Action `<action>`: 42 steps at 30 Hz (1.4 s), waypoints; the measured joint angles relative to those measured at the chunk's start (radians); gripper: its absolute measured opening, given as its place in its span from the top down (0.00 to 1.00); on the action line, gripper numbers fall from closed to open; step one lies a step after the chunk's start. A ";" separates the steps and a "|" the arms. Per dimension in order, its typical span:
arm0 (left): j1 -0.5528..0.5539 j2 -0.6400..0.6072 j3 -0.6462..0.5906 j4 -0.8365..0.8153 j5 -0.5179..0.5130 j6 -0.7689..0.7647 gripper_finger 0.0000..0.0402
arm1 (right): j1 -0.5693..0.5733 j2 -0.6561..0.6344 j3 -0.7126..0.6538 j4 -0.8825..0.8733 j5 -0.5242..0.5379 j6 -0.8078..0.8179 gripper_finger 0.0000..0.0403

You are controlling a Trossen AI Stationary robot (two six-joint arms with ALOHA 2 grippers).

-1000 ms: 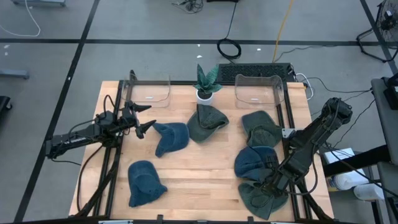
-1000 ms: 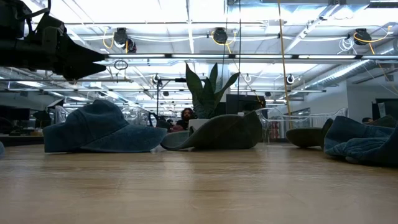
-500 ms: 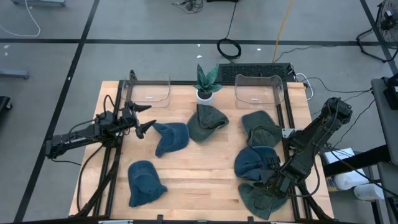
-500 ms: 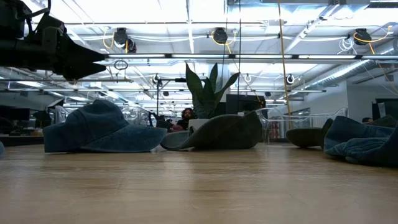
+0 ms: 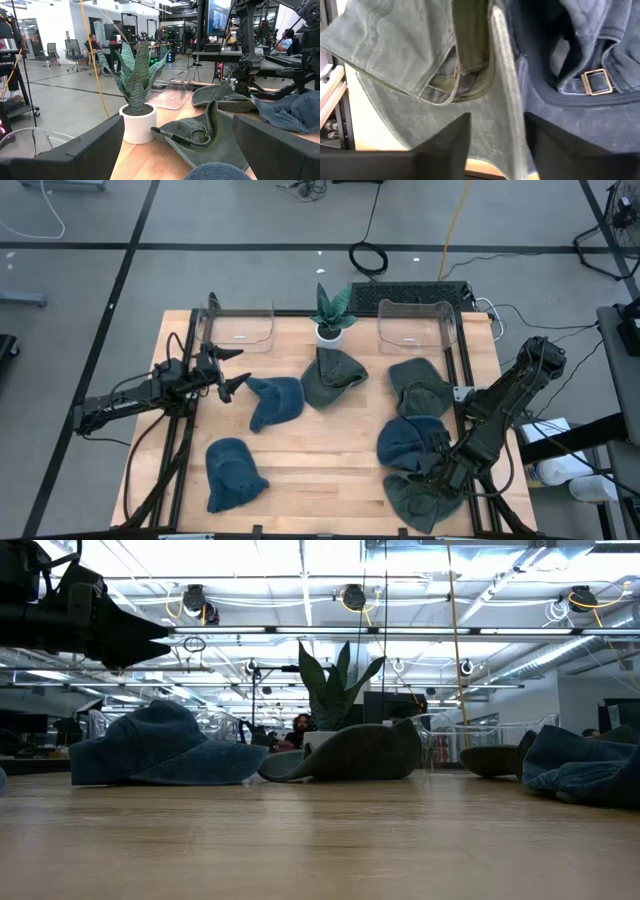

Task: Pick & Place hat
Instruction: Put the bottom right green cap into the left transparent bin

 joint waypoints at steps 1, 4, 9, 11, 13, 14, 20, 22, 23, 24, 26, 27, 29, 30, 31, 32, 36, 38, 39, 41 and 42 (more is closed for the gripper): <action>0.000 0.000 0.000 0.000 0.000 0.000 0.06 | 0.000 0.000 0.000 0.001 -0.008 -0.007 0.67; 0.000 0.000 0.000 0.000 0.000 0.000 0.06 | 0.000 0.000 0.000 0.004 -0.040 -0.024 0.81; 0.000 0.000 0.000 0.000 0.000 0.000 0.06 | 0.000 0.000 0.000 0.004 -0.085 -0.045 0.98; 0.000 0.000 0.000 0.000 0.000 0.000 0.06 | 0.000 0.000 0.000 0.004 -0.084 -0.055 0.96; 0.000 0.000 0.000 0.000 0.000 0.000 0.06 | 0.000 0.000 0.000 0.002 -0.084 -0.056 0.96; 0.000 0.000 0.000 0.000 0.000 0.000 0.06 | 0.000 0.000 0.000 0.001 -0.084 -0.058 0.96; 0.000 0.000 0.000 0.000 0.000 0.000 0.06 | -0.006 -0.042 0.000 -0.018 -0.083 -0.061 0.99; 0.000 0.000 0.000 0.000 0.000 0.000 0.06 | -0.015 -0.066 0.000 -0.019 -0.083 -0.046 0.99; 0.000 0.000 0.000 0.000 0.000 0.000 0.06 | -0.017 -0.080 0.000 -0.019 -0.081 -0.038 0.99; 0.000 0.000 0.000 0.000 0.000 0.000 0.06 | -0.021 -0.095 0.000 -0.019 -0.079 -0.030 0.99; 0.000 0.000 0.000 0.000 0.000 0.000 0.06 | -0.025 -0.129 0.000 -0.019 -0.072 -0.024 1.00; 0.000 0.000 0.000 0.000 0.000 0.000 0.06 | -0.028 -0.147 0.000 -0.019 -0.061 -0.022 1.00; 0.000 0.000 0.000 0.000 0.000 0.000 0.06 | -0.035 -0.184 0.000 -0.019 -0.049 -0.022 1.00; 0.000 0.000 0.000 0.000 0.000 0.000 0.06 | -0.038 -0.201 0.000 -0.018 -0.035 -0.024 1.00; 0.000 0.000 0.000 0.000 0.000 0.000 0.06 | -0.044 -0.217 0.000 -0.018 -0.022 -0.028 1.00; 0.000 0.000 0.000 0.000 0.000 0.000 0.06 | -0.049 -0.231 0.000 -0.019 -0.007 -0.035 1.00; 0.000 0.000 0.000 0.000 0.000 0.000 0.06 | -0.076 -0.278 0.000 -0.018 0.027 -0.058 1.00; 0.000 0.000 0.000 0.000 0.000 0.000 0.06 | -0.090 -0.295 0.000 -0.018 0.028 -0.071 1.00; 0.000 0.000 0.000 0.000 0.000 0.000 0.06 | -0.096 -0.300 0.000 -0.018 0.028 -0.075 1.00; 0.000 0.000 0.000 0.000 0.000 0.000 0.06 | -0.106 -0.313 0.000 -0.019 0.028 -0.075 1.00; 0.000 0.000 0.000 0.000 0.000 0.000 0.06 | -0.110 -0.320 0.000 -0.018 0.028 -0.075 1.00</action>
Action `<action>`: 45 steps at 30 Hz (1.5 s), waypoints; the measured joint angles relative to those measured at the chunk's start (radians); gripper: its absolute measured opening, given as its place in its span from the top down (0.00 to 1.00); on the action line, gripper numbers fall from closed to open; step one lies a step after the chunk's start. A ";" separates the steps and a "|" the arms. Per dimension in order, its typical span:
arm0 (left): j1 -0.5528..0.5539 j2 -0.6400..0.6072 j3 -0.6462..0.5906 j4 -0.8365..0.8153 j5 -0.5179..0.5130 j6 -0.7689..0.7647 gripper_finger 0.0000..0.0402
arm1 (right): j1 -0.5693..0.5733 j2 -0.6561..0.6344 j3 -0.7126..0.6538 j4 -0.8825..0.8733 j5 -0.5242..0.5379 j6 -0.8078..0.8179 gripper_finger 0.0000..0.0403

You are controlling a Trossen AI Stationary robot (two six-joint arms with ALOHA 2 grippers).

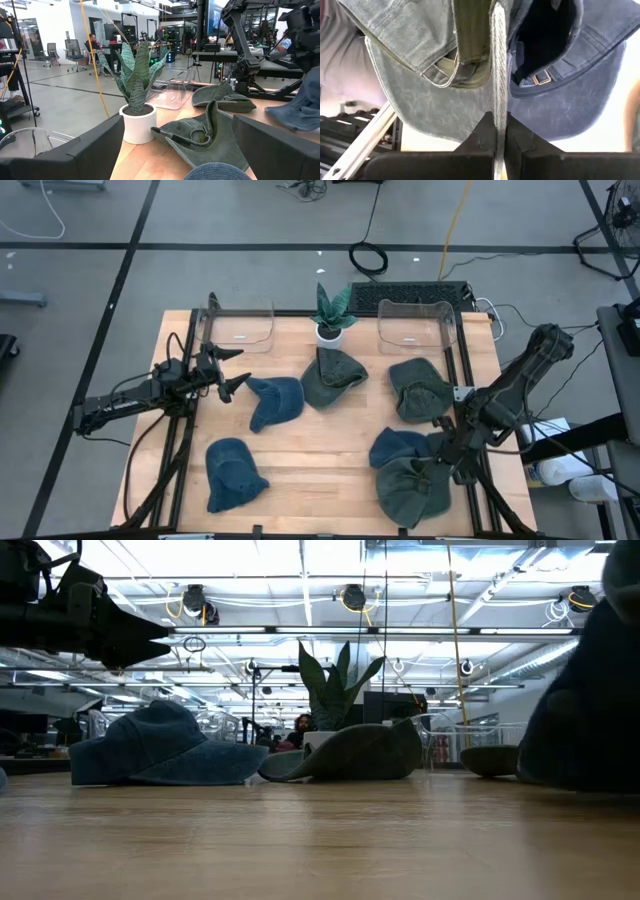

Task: Pick & Place hat
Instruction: Put the bottom right green cap into the left transparent bin

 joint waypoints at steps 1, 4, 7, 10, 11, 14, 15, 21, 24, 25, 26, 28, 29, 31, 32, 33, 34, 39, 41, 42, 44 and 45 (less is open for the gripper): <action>0.000 0.000 0.000 0.000 0.000 0.000 0.06 | -0.004 -0.008 0.000 0.000 0.000 0.000 1.00; 0.000 0.000 0.000 0.000 0.000 0.000 0.06 | -0.015 -0.030 0.000 0.000 -0.001 0.000 1.00; 0.000 0.000 0.000 0.000 0.000 0.000 0.06 | -0.023 -0.054 0.000 0.000 0.000 0.000 1.00; 0.000 0.000 0.000 0.000 0.000 0.000 0.06 | -0.029 -0.073 0.000 -0.015 0.001 0.001 1.00; 0.000 0.000 0.000 0.000 0.000 0.000 0.06 | -0.031 -0.077 0.000 -0.023 0.001 0.001 1.00; 0.000 0.000 0.000 0.000 0.000 0.000 0.06 | -0.037 -0.081 0.000 -0.039 0.003 0.001 1.00; 0.000 0.000 0.000 0.000 0.000 0.000 0.06 | -0.037 -0.081 0.000 -0.044 0.009 0.001 1.00; 0.000 0.000 0.000 0.000 0.000 0.000 0.06 | -0.037 -0.057 -0.024 -0.032 0.026 0.000 1.00; 0.000 0.000 0.000 0.000 0.000 0.000 0.06 | -0.037 -0.040 -0.070 -0.011 0.021 0.008 1.00; 0.000 0.000 0.000 0.000 0.000 0.000 0.06 | -0.037 -0.036 -0.088 0.006 0.021 0.010 1.00; 0.000 0.000 0.000 0.000 0.000 0.000 0.06 | -0.037 -0.033 -0.105 0.028 0.021 0.009 1.00; 0.000 0.000 0.000 0.000 0.000 0.000 0.06 | -0.037 -0.028 -0.134 0.064 0.023 0.006 1.00; 0.000 0.000 0.000 0.000 0.000 0.000 0.06 | -0.037 -0.026 -0.148 0.082 0.023 0.003 1.00; 0.000 0.000 0.000 0.000 0.000 0.000 0.06 | -0.037 -0.021 -0.175 0.115 0.023 0.001 1.00; 0.000 0.000 0.000 0.000 0.000 0.000 0.06 | -0.037 -0.019 -0.186 0.129 0.022 0.001 1.00; 0.000 0.000 0.000 0.000 0.000 0.000 0.06 | -0.037 -0.016 -0.195 0.142 0.023 0.001 1.00; 0.000 0.000 0.000 0.000 0.000 0.000 0.06 | -0.037 -0.012 -0.202 0.152 0.021 0.001 1.00; 0.000 0.000 0.000 0.000 0.000 0.000 0.06 | -0.037 -0.001 -0.221 0.206 0.015 0.001 0.99; 0.000 0.000 0.000 0.000 0.000 0.000 0.06 | -0.037 -0.005 -0.221 0.226 -0.004 0.001 0.96; 0.000 0.000 0.000 0.000 0.000 0.000 0.06 | -0.037 -0.006 -0.221 0.236 -0.017 0.003 0.94; 0.000 0.000 0.000 0.000 0.000 0.000 0.06 | -0.036 -0.007 -0.221 0.251 -0.036 0.029 0.91; 0.000 0.000 0.000 0.000 0.000 0.000 0.06 | -0.035 -0.006 -0.221 0.250 -0.037 0.044 0.88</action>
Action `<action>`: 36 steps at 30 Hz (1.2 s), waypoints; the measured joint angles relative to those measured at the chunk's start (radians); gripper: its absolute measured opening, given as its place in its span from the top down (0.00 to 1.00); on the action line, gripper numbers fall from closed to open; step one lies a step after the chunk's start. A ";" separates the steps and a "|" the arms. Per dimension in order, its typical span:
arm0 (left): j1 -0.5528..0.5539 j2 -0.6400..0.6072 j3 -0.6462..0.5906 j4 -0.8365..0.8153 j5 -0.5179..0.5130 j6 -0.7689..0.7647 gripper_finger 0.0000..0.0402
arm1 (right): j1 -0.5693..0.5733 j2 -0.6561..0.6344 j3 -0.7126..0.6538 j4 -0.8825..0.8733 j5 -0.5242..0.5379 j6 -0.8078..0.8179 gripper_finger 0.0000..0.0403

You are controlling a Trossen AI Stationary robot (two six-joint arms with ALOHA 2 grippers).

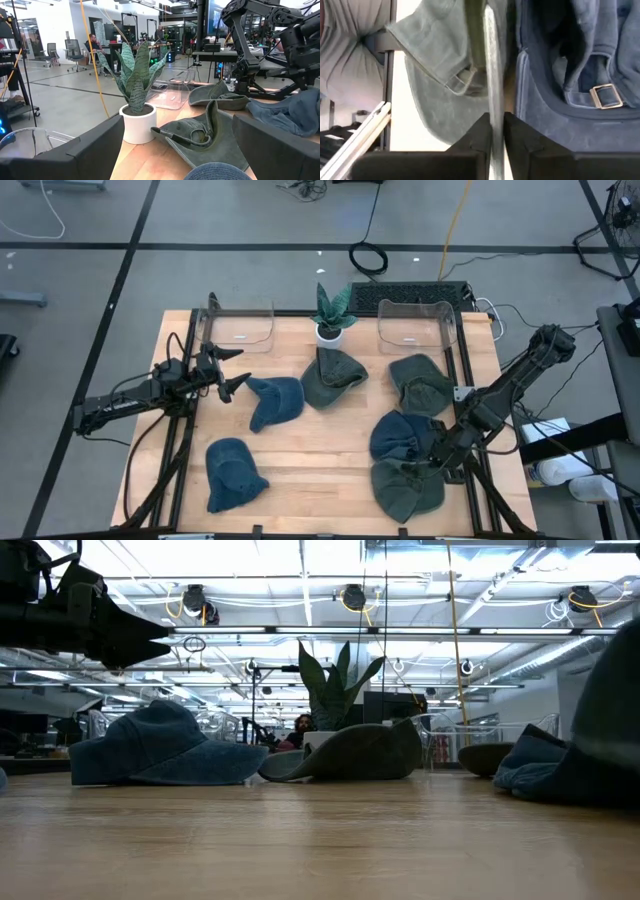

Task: Pick & Place hat
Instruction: Put the bottom right green cap into the left transparent bin

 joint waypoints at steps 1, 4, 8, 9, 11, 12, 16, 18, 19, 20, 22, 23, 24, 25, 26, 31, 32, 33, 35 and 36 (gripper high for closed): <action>0.000 0.000 0.000 0.000 0.000 0.000 0.06 | 0.002 -0.001 0.000 -0.001 0.000 0.010 0.86; 0.000 0.000 0.000 0.000 0.000 0.000 0.06 | 0.012 -0.020 0.000 -0.001 -0.001 0.020 0.80; 0.000 0.000 0.000 0.000 0.000 0.000 0.06 | 0.014 -0.052 0.000 -0.001 -0.004 0.020 0.73; 0.000 0.000 0.000 0.000 0.000 0.000 0.06 | 0.014 -0.056 0.000 -0.001 -0.004 0.023 0.72; 0.000 0.000 0.000 0.000 0.000 0.000 0.06 | 0.014 -0.057 0.000 -0.001 0.000 0.032 0.71; 0.000 0.000 0.000 0.000 0.000 0.000 0.06 | 0.014 -0.057 0.000 -0.001 0.001 0.031 0.70; 0.000 0.000 0.000 0.000 0.000 0.000 0.06 | 0.014 -0.043 0.000 -0.001 0.003 0.018 0.71; 0.000 0.000 0.000 0.000 0.000 0.000 0.06 | 0.014 -0.030 0.000 0.000 0.004 0.011 0.72; 0.000 0.000 0.000 0.000 0.000 0.000 0.06 | 0.014 -0.023 0.000 0.003 0.004 0.009 0.72; 0.000 0.000 0.000 0.000 0.000 0.000 0.06 | 0.014 -0.016 0.000 0.009 0.004 0.008 0.73; 0.000 0.000 0.000 0.000 0.000 0.000 0.06 | 0.014 -0.004 0.000 0.035 0.004 0.005 0.74; 0.000 0.000 0.000 0.000 0.000 0.000 0.06 | 0.014 0.001 0.000 0.052 0.004 0.003 0.74; 0.000 0.000 0.000 0.000 0.000 0.000 0.06 | 0.014 0.007 0.000 0.070 0.004 0.000 0.75; 0.000 0.000 0.000 0.000 0.000 0.000 0.06 | 0.014 0.014 0.000 0.084 0.004 -0.003 0.75; 0.000 0.000 0.000 0.000 0.000 0.000 0.06 | 0.014 0.022 0.000 0.097 0.004 -0.006 0.76; 0.000 0.000 0.000 0.000 0.000 0.000 0.06 | 0.023 0.062 0.000 0.121 0.004 0.005 0.79; 0.000 0.000 0.000 0.000 0.000 0.000 0.06 | 0.027 0.070 0.000 0.126 0.004 0.010 0.79; 0.000 0.000 0.000 0.000 0.000 0.000 0.06 | 0.029 0.078 0.000 0.134 0.003 0.015 0.79; 0.000 0.000 0.000 0.000 0.000 0.000 0.06 | 0.037 0.091 0.000 0.151 0.003 0.032 0.80; 0.000 0.000 0.000 0.000 0.000 0.000 0.06 | 0.040 0.098 0.000 0.162 0.003 0.036 0.80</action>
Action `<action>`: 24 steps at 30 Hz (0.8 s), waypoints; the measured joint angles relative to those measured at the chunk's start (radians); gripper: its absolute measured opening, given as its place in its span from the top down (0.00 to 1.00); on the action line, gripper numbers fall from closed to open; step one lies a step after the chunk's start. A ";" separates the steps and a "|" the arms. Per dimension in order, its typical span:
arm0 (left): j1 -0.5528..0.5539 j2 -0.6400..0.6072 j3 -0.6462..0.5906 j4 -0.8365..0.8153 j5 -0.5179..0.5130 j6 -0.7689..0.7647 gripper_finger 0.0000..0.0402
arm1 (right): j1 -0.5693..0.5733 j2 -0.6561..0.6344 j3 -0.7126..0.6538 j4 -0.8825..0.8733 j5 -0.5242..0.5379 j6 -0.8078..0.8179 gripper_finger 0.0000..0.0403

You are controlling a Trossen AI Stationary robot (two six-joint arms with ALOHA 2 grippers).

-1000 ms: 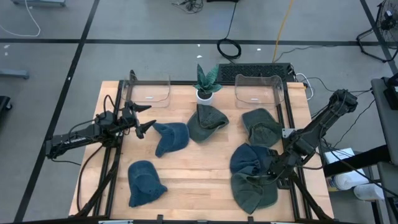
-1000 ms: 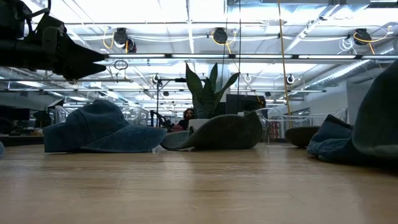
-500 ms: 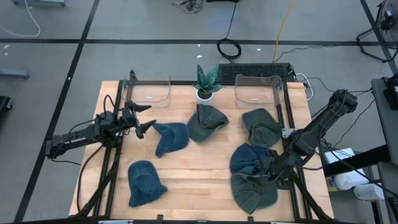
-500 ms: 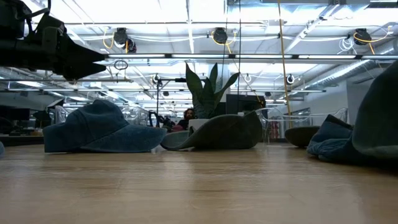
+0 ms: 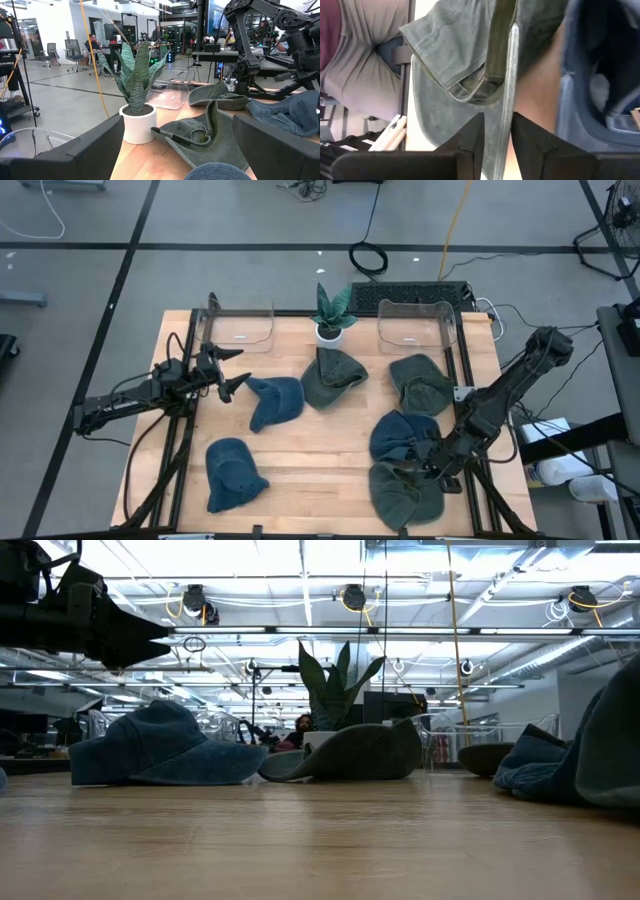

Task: Pick & Place hat
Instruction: Put the bottom right green cap into the left transparent bin

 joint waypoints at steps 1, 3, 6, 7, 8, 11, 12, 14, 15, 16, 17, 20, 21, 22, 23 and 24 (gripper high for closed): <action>0.000 0.000 0.000 0.000 0.000 0.000 0.06 | 0.001 0.006 0.000 0.013 0.000 0.001 0.80; 0.000 0.000 0.000 0.000 0.000 0.000 0.06 | 0.006 0.018 0.000 0.027 0.000 0.002 0.80; 0.000 0.000 0.000 0.000 0.000 0.000 0.06 | 0.008 0.030 0.000 0.033 0.000 0.003 0.80; 0.000 0.000 0.000 0.000 0.000 0.000 0.06 | 0.008 0.033 0.000 0.032 0.000 0.003 0.81; 0.000 0.000 0.000 0.000 0.000 0.000 0.06 | 0.008 0.036 0.000 0.032 -0.001 0.001 0.82; 0.000 0.000 0.000 0.000 0.000 0.000 0.06 | 0.008 0.040 -0.001 0.031 -0.002 -0.022 0.88; 0.000 0.000 0.000 0.000 0.000 0.000 0.06 | 0.008 0.040 -0.001 0.032 -0.002 -0.034 0.91; 0.000 0.000 0.000 0.000 0.000 0.000 0.06 | 0.008 0.034 -0.001 0.031 -0.002 -0.059 0.97; 0.000 0.000 0.000 0.000 0.000 0.000 0.06 | 0.008 0.030 -0.001 0.033 -0.004 -0.065 0.98; 0.000 0.000 0.000 0.000 0.000 0.000 0.06 | 0.008 0.026 -0.001 0.037 -0.004 -0.066 0.98; 0.000 0.000 0.000 0.000 0.000 0.000 0.06 | 0.008 0.021 -0.001 0.038 -0.004 -0.069 0.98; 0.000 0.000 0.000 0.000 0.000 0.000 0.06 | 0.008 0.007 -0.001 0.035 -0.003 -0.103 0.99; 0.000 0.000 0.000 0.000 0.000 0.000 0.06 | 0.008 0.001 -0.001 0.033 -0.003 -0.110 0.99; 0.000 0.000 0.000 0.000 0.000 0.000 0.06 | 0.008 -0.007 -0.001 0.033 -0.001 -0.115 0.99; 0.000 0.000 0.000 0.000 0.000 0.000 0.06 | 0.008 -0.015 -0.001 0.033 0.002 -0.126 0.99; 0.000 0.000 0.000 0.000 0.000 0.000 0.06 | 0.008 -0.021 0.002 0.033 0.007 -0.141 0.99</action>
